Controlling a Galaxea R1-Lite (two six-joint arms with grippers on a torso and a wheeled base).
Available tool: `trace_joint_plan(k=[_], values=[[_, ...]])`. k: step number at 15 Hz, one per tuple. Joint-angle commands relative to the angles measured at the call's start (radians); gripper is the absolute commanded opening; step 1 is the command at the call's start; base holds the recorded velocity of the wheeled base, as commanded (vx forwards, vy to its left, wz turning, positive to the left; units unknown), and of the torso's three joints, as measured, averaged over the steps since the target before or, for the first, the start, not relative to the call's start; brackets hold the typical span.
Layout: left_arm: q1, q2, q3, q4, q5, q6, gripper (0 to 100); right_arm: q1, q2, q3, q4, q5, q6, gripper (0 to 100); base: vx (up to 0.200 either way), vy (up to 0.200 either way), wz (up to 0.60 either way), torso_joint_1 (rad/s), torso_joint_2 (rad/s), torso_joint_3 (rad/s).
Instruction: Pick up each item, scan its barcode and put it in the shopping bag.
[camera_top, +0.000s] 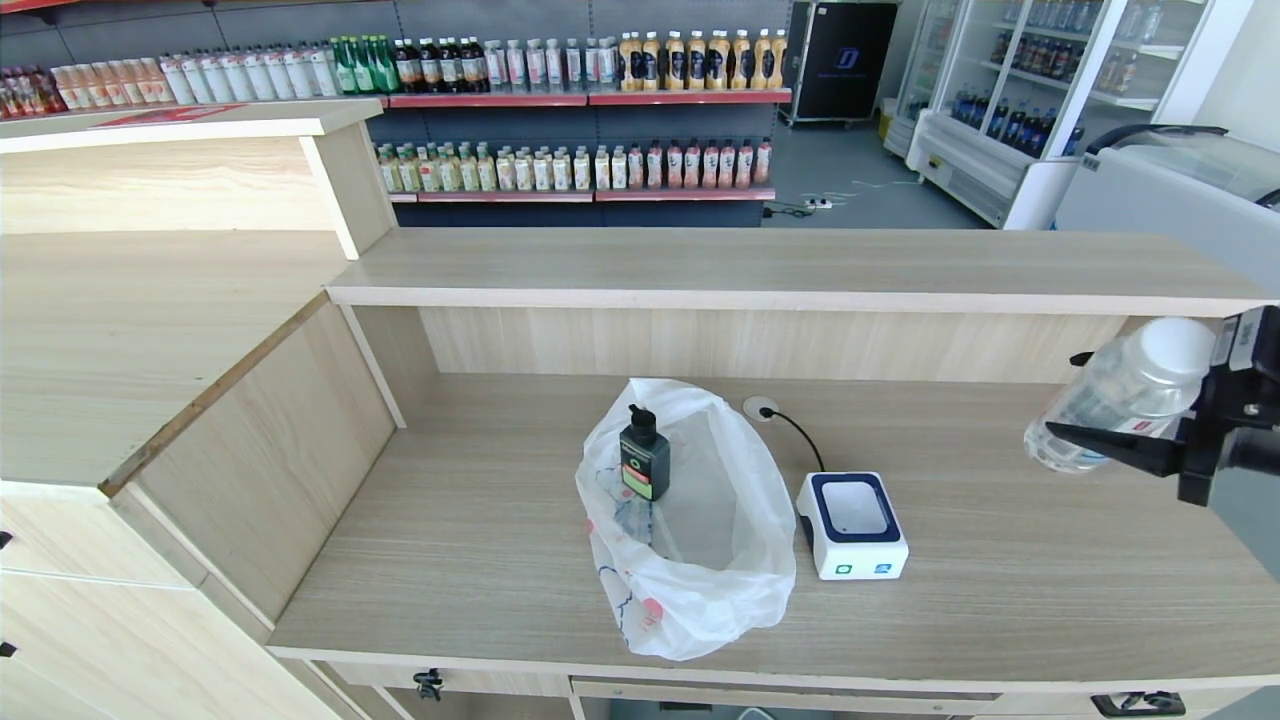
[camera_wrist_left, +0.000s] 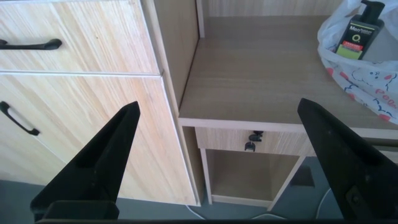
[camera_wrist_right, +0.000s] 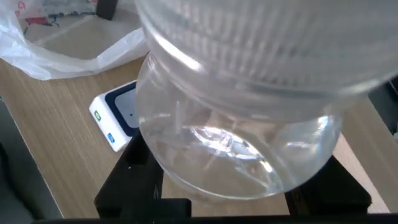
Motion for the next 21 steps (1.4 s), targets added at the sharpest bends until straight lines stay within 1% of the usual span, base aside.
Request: trace_joint_plan(k=[1,2,4,5,6,7,8,10,11,12,13,14,15,16,17,18,19,20,21], values=[[0.000,0.000,0.000,0.000,0.000,0.000,100,-0.093,-0.068,0.007,-0.016,0.001,0.061,0,0.000,0.000,0.00,0.000,0.00,0.000],[0.000,0.000,0.000,0.000,0.000,0.000,100,-0.103,-0.082,0.005,-0.025,0.000,0.144,0,0.000,0.000,0.00,0.000,0.00,0.000],[0.000,0.000,0.000,0.000,0.000,0.000,100,-0.102,-0.091,-0.001,-0.077,-0.010,0.373,0,0.000,0.000,0.00,0.000,0.00,0.000],[0.001,0.000,0.000,0.000,0.000,0.000,100,-0.094,-0.092,-0.002,-0.086,-0.020,0.437,0,0.000,0.000,0.00,0.000,0.00,0.000],[0.000,0.000,0.000,0.000,0.000,0.000,100,-0.050,-0.105,-0.010,-0.115,-0.100,0.598,0,0.000,0.000,0.00,0.000,0.00,0.000],[0.001,0.000,0.000,0.000,0.000,0.000,100,-0.041,-0.122,-0.010,-0.121,-0.154,0.650,0,0.000,0.000,0.00,0.000,0.00,0.000],[0.001,0.000,0.000,0.000,0.000,0.000,100,-0.011,-0.128,-0.012,-0.126,-0.238,0.709,0,0.000,0.000,0.00,0.000,0.00,0.000],[0.000,0.000,0.000,0.000,0.000,0.000,100,0.009,-0.096,-0.008,-0.154,-0.346,0.715,0,0.000,0.000,0.00,0.000,0.00,0.000],[0.001,0.000,0.000,0.000,0.000,0.000,100,0.044,-0.094,-0.001,-0.160,-0.468,0.726,0,0.000,0.000,0.00,0.000,0.00,0.000],[0.001,0.000,0.000,0.000,0.000,0.000,100,0.076,-0.100,0.008,-0.166,-0.554,0.747,0,0.000,0.000,0.00,0.000,0.00,0.000],[0.000,0.000,0.000,0.000,0.000,0.000,100,0.134,-0.103,0.013,-0.177,-0.712,0.814,0,0.000,0.000,0.00,0.000,0.00,0.000],[0.001,0.000,0.000,0.000,0.000,0.000,100,0.194,-0.102,0.018,-0.197,-0.832,0.839,0,0.000,0.000,0.00,0.000,0.00,0.000],[0.001,0.000,0.000,0.000,0.000,0.000,100,0.222,-0.099,0.027,-0.210,-0.890,0.837,0,0.000,0.000,0.00,0.000,0.00,0.000],[0.000,0.000,0.000,0.000,0.000,0.000,100,0.283,-0.094,0.038,-0.255,-0.962,0.839,0,0.000,0.000,0.00,0.000,0.00,0.000],[0.000,0.000,0.000,0.000,0.000,0.000,100,0.306,-0.096,0.045,-0.267,-0.985,0.837,0,0.000,0.000,0.00,0.000,0.00,0.000],[0.000,0.000,0.000,0.000,0.000,0.000,100,0.360,-0.103,0.061,-0.272,-1.027,0.833,0,0.000,0.000,0.00,0.000,0.00,0.000],[0.000,0.000,0.000,0.000,0.000,0.000,100,0.395,-0.105,0.065,-0.273,-1.036,0.831,0,0.000,0.000,0.00,0.000,0.00,0.000],[0.000,0.000,0.000,0.000,0.000,0.000,100,0.409,-0.105,0.061,-0.276,-1.036,0.836,0,0.000,0.000,0.00,0.000,0.00,0.000],[0.001,0.000,0.000,0.000,0.000,0.000,100,0.423,-0.106,0.059,-0.282,-1.034,0.839,0,0.000,0.000,0.60,0.002,0.00,0.002]])
